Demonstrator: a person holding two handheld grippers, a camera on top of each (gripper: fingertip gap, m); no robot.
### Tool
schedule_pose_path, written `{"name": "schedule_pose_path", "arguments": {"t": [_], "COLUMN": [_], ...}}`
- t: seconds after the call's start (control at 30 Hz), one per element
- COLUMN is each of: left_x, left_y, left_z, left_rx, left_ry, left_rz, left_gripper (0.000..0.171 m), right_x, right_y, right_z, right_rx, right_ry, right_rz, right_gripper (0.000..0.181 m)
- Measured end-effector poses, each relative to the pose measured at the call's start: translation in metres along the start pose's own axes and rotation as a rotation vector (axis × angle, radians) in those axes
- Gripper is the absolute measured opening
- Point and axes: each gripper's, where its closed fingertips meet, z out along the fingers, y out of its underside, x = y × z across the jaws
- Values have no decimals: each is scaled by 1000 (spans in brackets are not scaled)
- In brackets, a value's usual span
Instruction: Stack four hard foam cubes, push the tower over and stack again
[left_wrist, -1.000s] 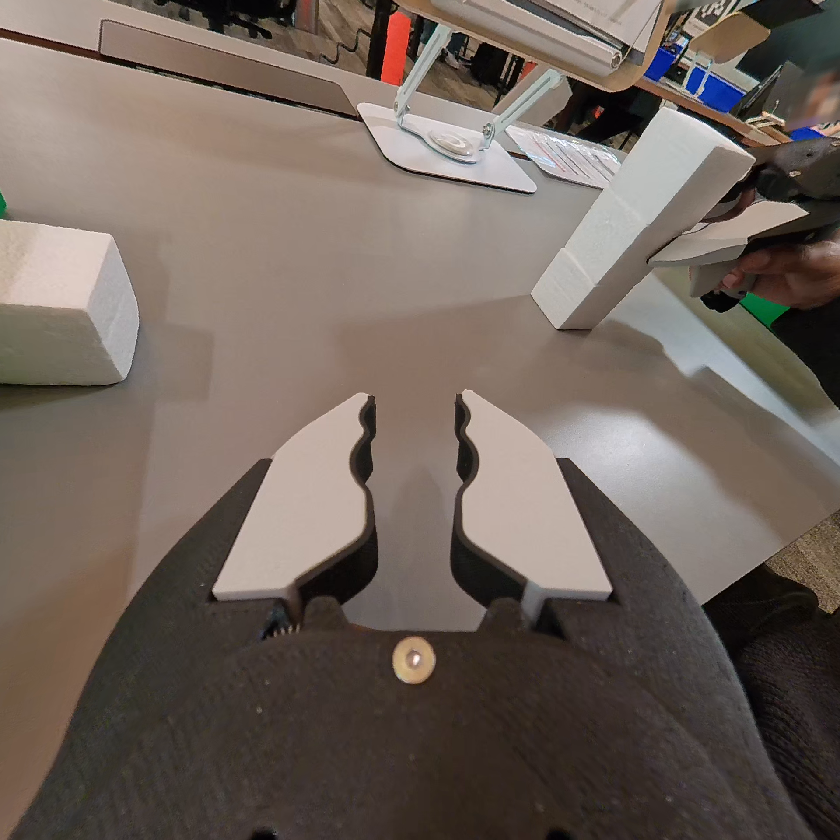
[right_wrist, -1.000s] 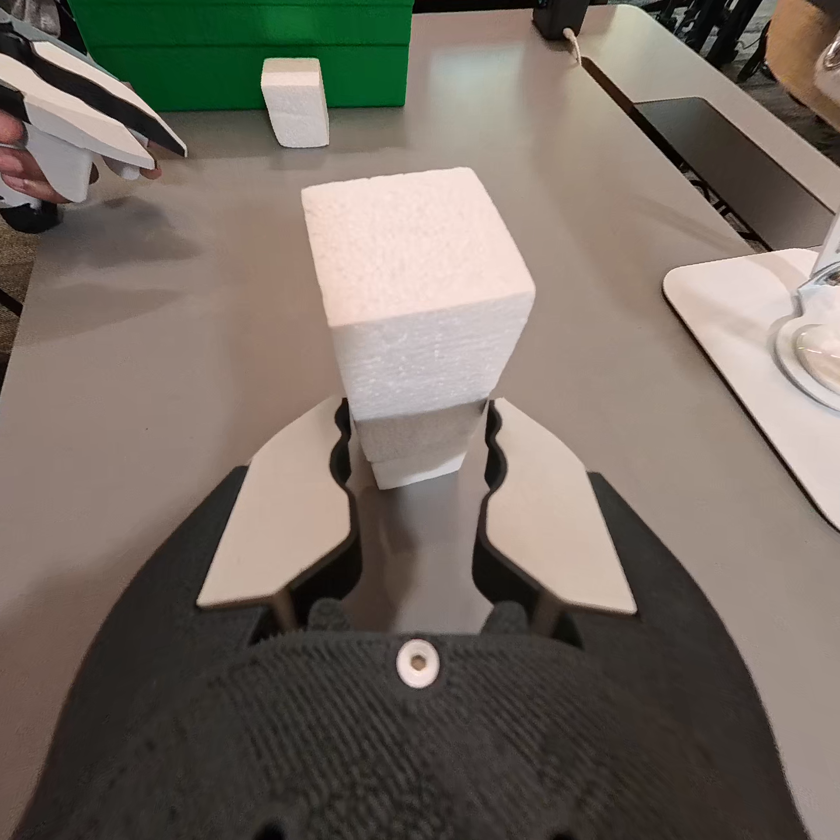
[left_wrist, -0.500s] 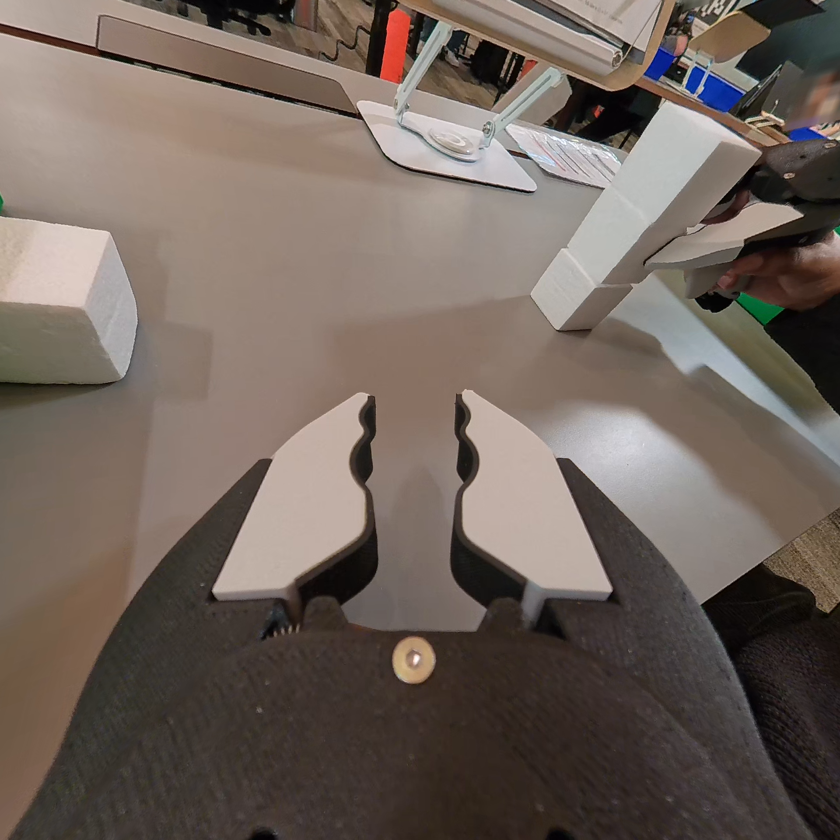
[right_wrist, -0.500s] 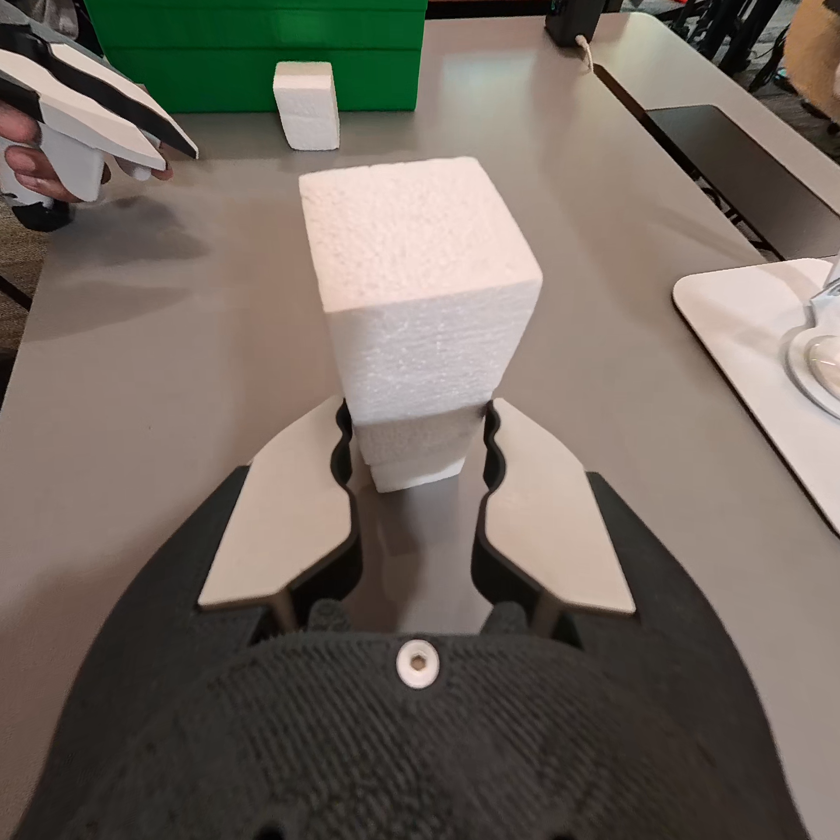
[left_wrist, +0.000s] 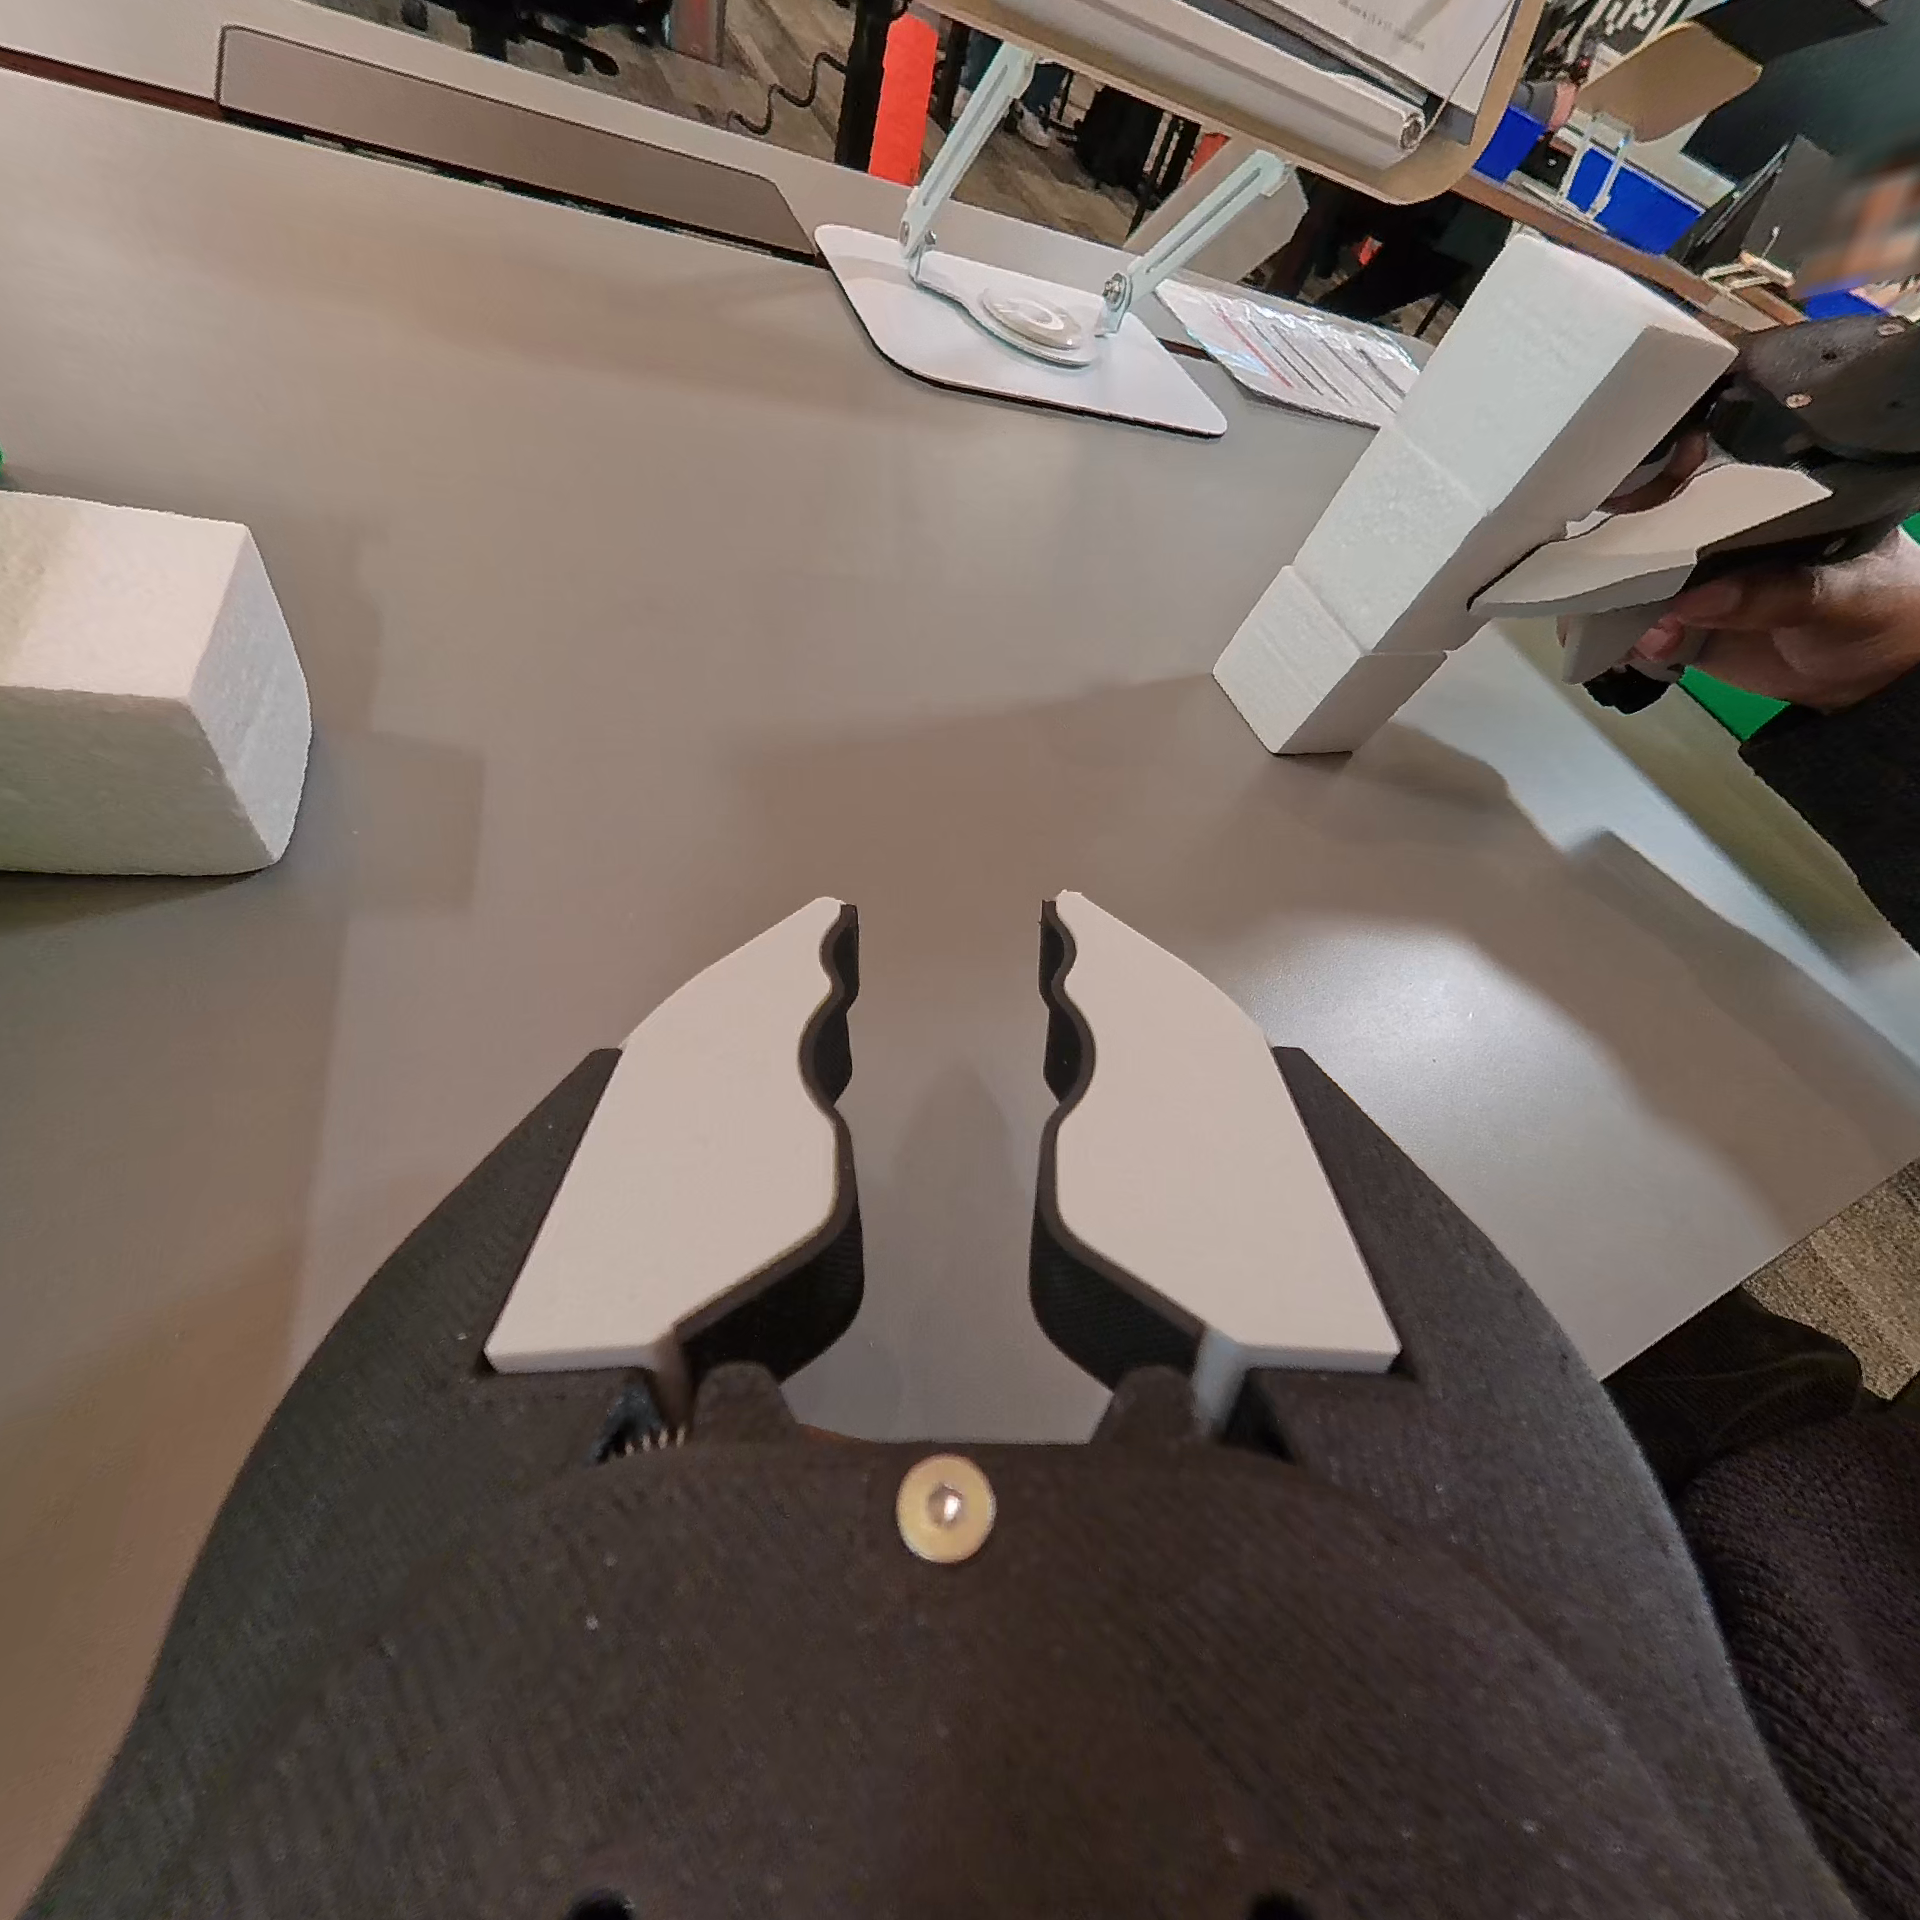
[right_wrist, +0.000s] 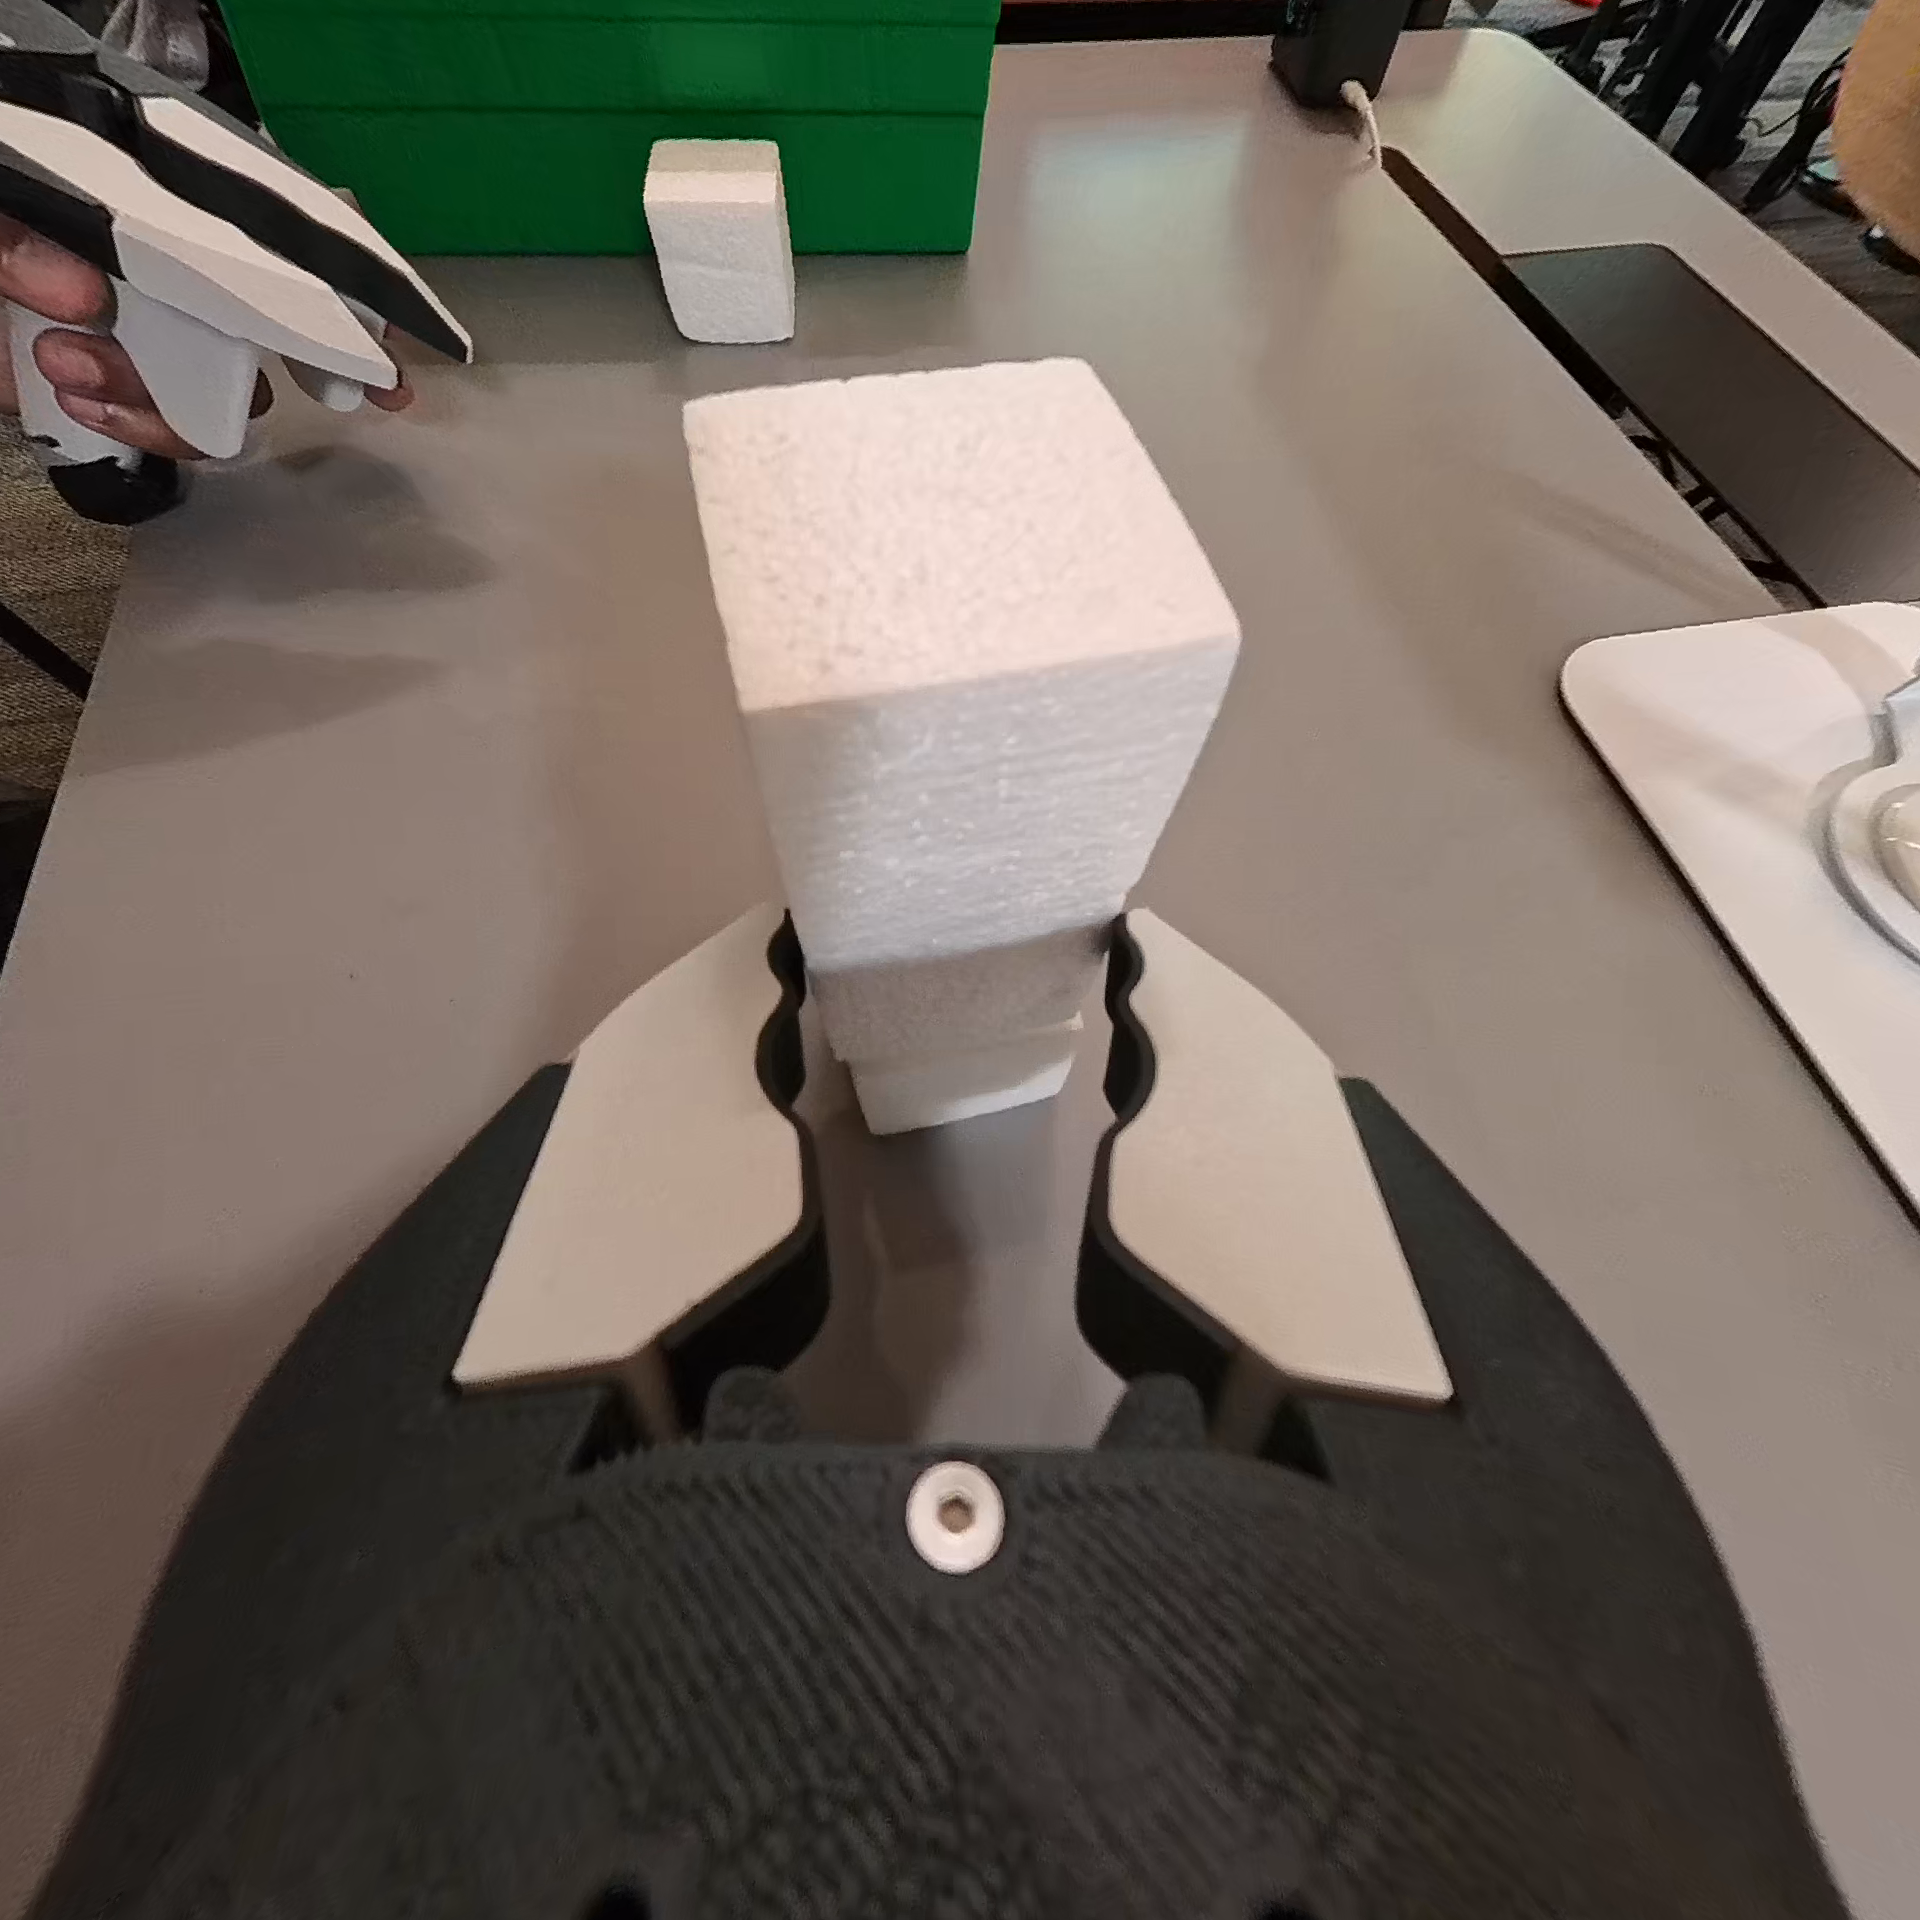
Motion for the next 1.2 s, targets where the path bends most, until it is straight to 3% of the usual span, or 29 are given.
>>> {"name": "schedule_pose_path", "arguments": {"t": [0.8,1.03,1.2], "left_x": [0,0,-2], "left_y": [1,1,-1], "left_z": [0,0,-1], "left_rx": [-5,-3,5], "left_ry": [2,1,-13], "left_rz": [-2,0,8], "left_gripper": [34,34,34], "right_x": [4,4,4], "right_y": [2,8,8], "right_z": [1,-2,-26], "right_rx": [-7,-48,-64], "right_ry": [-5,4,65], "right_rz": [8,14,23], "right_gripper": [58,71,78]}}
